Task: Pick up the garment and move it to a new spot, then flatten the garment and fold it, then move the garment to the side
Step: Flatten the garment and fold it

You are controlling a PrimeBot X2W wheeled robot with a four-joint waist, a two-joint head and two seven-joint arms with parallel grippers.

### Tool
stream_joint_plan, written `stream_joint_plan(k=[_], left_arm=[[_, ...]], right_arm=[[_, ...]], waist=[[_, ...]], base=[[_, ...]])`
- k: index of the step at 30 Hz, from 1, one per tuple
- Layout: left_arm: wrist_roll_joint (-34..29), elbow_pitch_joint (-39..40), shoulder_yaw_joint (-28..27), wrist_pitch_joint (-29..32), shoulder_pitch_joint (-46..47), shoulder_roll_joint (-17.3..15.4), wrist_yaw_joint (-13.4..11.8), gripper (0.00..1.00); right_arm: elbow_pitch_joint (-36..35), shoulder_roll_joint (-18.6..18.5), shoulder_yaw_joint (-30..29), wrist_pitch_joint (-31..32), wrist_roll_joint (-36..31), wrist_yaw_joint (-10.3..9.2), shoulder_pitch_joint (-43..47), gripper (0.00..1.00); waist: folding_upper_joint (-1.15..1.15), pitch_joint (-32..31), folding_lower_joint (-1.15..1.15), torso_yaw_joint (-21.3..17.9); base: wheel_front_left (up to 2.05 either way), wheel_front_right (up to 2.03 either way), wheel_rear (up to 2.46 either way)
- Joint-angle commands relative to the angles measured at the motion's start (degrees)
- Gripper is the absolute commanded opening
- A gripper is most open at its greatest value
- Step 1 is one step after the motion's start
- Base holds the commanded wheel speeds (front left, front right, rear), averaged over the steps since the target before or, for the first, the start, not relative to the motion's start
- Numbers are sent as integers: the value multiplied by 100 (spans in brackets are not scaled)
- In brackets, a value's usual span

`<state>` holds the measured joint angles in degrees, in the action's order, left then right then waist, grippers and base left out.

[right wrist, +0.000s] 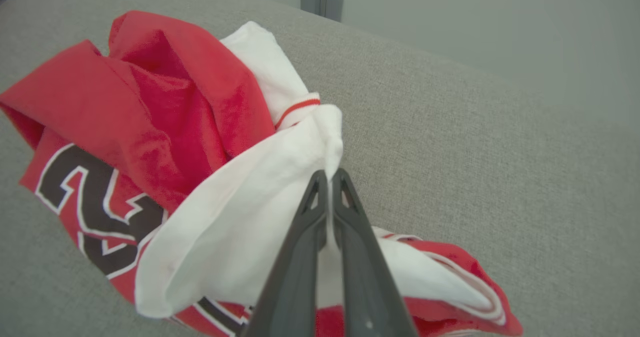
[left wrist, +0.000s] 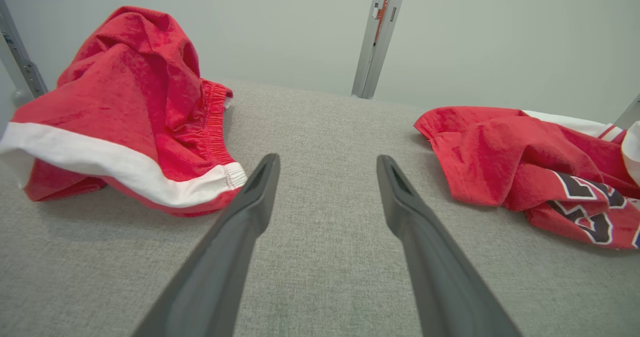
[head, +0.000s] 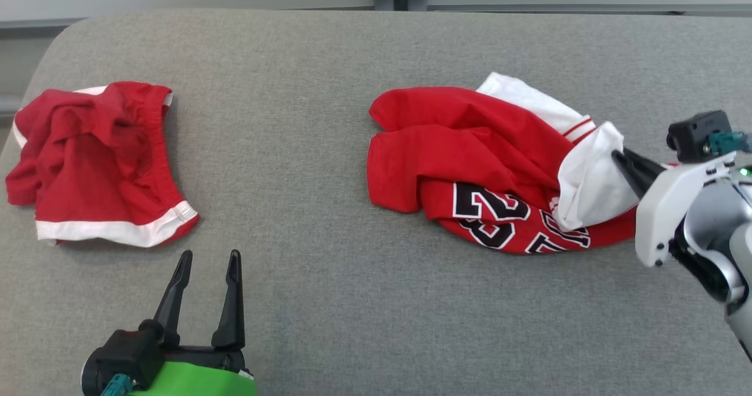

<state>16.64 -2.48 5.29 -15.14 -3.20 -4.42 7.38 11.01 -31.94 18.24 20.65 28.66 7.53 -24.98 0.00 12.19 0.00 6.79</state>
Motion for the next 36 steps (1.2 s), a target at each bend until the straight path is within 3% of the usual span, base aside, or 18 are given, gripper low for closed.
stream_joint_plan(k=[1,7,14,15,16,20,28,36], left_arm=[[-30,-4,-27,-2,-79,-12,12,100],[-8,-28,-94,-2,-113,6,12,100],[16,-90,-64,-2,-84,19,12,100],[16,-95,-57,-2,-97,25,12,100],[20,-98,-53,-2,-109,29,12,100],[41,-111,-43,-2,-167,34,12,100],[29,-115,-36,-2,-294,40,12,100],[-32,-98,56,-2,-253,11,12,100]], right_arm=[[-336,-38,-113,158,18,-8,340,0],[-1491,63,-570,840,-278,-8,1473,0],[-1547,179,-433,1393,-647,-9,2265,0],[-1472,207,-419,1478,-647,-9,2356,78],[-1428,228,-405,1551,-652,-9,2423,100],[-1521,358,-565,1684,-521,-9,2547,100],[-1903,724,-1465,1595,-561,-7,2464,100],[-851,1055,-1337,1671,-690,-7,1975,100]], waist=[[0,-249,0,-334],[0,-427,0,-704],[0,-578,0,-813],[0,-599,0,-811],[0,-617,0,-806],[0,-706,0,-770],[0,-892,0,-662],[0,-784,0,-529]], base=[[0,0,0],[0,0,0],[0,0,0],[0,0,0],[0,0,0],[0,0,0],[0,0,0],[0,0,0]])
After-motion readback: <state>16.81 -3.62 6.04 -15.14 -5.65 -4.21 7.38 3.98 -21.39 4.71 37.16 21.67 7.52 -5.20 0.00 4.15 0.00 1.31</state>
